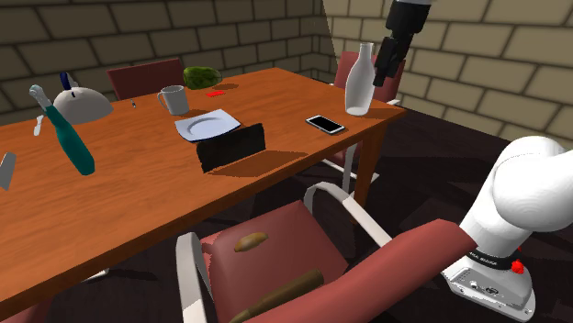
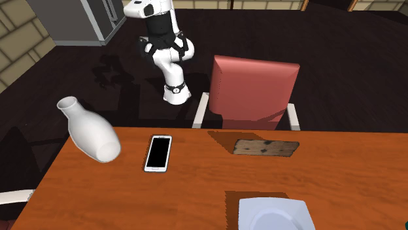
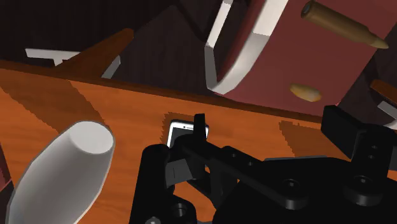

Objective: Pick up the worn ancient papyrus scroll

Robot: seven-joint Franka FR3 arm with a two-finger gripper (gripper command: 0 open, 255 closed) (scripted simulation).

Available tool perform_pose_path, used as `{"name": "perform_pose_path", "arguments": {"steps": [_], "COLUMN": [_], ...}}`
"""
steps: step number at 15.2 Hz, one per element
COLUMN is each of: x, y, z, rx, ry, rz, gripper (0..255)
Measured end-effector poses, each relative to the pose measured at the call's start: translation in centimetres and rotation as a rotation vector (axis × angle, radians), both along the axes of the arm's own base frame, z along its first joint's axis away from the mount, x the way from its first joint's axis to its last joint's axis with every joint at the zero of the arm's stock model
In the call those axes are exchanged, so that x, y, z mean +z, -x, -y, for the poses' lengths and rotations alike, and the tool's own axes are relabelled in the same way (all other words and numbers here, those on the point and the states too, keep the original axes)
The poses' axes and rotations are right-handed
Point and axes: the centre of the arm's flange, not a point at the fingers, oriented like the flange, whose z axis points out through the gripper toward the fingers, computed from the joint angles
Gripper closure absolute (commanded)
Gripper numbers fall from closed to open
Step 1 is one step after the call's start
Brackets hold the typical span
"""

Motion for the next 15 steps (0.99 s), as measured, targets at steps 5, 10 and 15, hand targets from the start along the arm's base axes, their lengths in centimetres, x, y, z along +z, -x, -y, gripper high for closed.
{"name": "perform_pose_path", "arguments": {"steps": [5,10,15], "x": [-1.5,-3.0,-5.2], "y": [-3.9,-9.5,-15.4], "z": [0.1,-1.0,-2.6], "rx": [0.136,0.364,0.594], "ry": [-0.005,-0.011,-0.016], "rz": [0.009,0.024,0.041], "gripper": [0,0,0]}}
